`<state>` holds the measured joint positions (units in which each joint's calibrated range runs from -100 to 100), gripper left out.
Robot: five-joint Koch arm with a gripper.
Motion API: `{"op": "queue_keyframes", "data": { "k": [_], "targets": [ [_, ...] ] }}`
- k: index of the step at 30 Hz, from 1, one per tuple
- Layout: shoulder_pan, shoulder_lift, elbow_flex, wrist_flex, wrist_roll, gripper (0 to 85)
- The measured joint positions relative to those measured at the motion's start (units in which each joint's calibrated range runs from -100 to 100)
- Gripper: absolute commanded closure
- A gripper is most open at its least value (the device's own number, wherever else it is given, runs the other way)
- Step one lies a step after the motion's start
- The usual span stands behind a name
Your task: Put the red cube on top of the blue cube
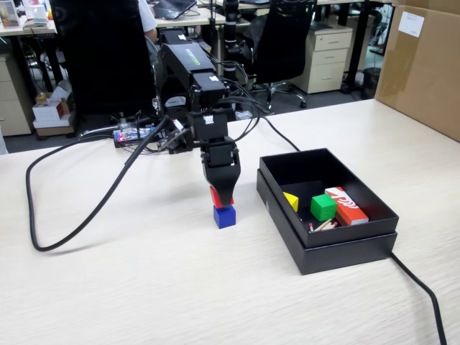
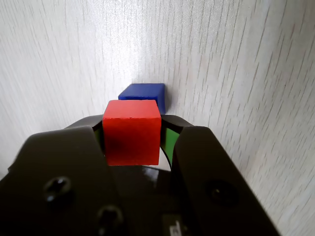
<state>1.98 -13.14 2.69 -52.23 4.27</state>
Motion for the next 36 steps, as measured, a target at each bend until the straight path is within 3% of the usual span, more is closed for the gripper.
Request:
{"op": "queue_keyframes", "data": {
  "k": [5, 8, 10, 12, 17, 21, 36],
  "targets": [
    [0.05, 0.65, 0.0, 0.0, 0.0, 84.6],
    [0.05, 0.65, 0.0, 0.0, 0.0, 71.6],
    [0.1, 0.65, -0.27, 0.54, 0.0, 70.5],
    [0.15, 1.04, -0.64, 0.85, 0.0, 58.8],
    [0.24, 1.17, -0.64, 0.85, -0.24, 57.6],
    [0.29, 1.17, -0.64, 0.85, -0.39, 44.7],
    [0.88, -5.44, -7.21, 0.85, -1.17, 36.3]
  ]
}}
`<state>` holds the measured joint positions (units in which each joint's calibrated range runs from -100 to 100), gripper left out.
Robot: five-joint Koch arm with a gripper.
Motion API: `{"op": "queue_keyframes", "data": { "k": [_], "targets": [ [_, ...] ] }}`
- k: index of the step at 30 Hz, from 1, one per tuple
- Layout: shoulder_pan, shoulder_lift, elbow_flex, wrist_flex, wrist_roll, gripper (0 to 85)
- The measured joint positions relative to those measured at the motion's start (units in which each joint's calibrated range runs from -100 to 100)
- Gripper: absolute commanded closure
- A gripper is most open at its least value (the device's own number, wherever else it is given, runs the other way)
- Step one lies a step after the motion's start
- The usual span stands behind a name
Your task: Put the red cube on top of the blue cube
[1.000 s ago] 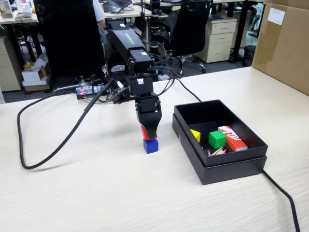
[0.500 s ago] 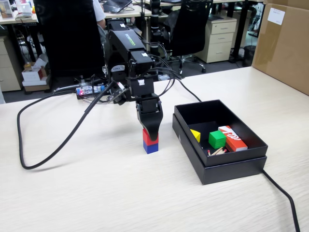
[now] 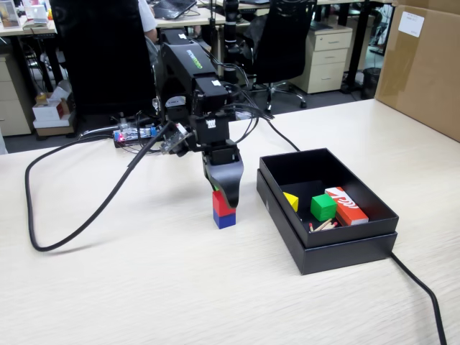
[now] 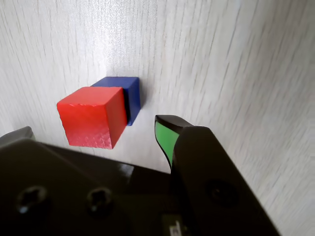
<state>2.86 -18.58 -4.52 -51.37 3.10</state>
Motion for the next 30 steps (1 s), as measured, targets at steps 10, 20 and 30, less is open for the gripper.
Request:
{"op": "queue_keyframes", "data": {
  "k": [10, 20, 30],
  "targets": [
    [0.0, -17.09, -4.38, 0.0, -2.25, 36.0],
    [-0.88, -44.79, -30.03, 0.23, -4.3, 35.6],
    [-1.47, -69.13, -60.52, 19.67, -3.91, 37.2]
  ]
}}
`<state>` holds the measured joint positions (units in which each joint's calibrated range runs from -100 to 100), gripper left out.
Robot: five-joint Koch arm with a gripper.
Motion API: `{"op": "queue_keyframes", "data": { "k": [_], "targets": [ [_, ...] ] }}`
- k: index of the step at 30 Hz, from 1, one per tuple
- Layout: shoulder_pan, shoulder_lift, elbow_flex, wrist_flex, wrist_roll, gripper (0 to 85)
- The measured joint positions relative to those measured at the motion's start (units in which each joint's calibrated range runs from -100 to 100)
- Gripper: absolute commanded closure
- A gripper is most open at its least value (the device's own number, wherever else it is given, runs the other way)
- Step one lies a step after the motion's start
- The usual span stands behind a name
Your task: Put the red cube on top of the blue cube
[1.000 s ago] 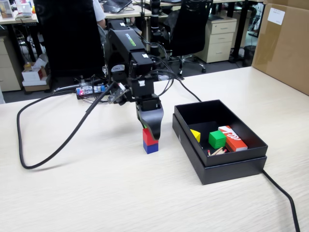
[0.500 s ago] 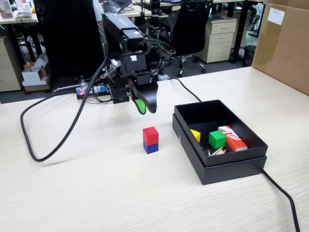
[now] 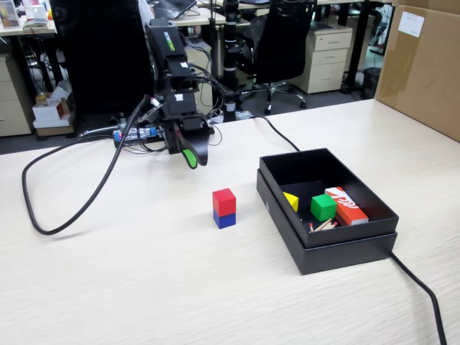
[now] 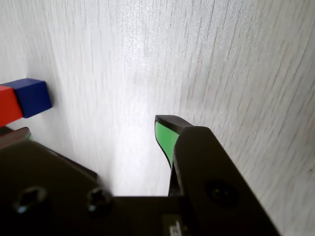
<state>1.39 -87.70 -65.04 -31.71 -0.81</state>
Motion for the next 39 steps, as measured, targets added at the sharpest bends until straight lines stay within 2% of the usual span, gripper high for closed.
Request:
{"op": "queue_keyframes", "data": {
  "k": [8, 16, 39],
  "targets": [
    [0.15, -9.32, -17.25, 15.72, 0.93, 37.9],
    [0.34, -10.36, -29.67, 37.79, 0.83, 37.8],
    [0.98, -8.8, -31.77, 39.64, 1.81, 36.7]
  ]
}}
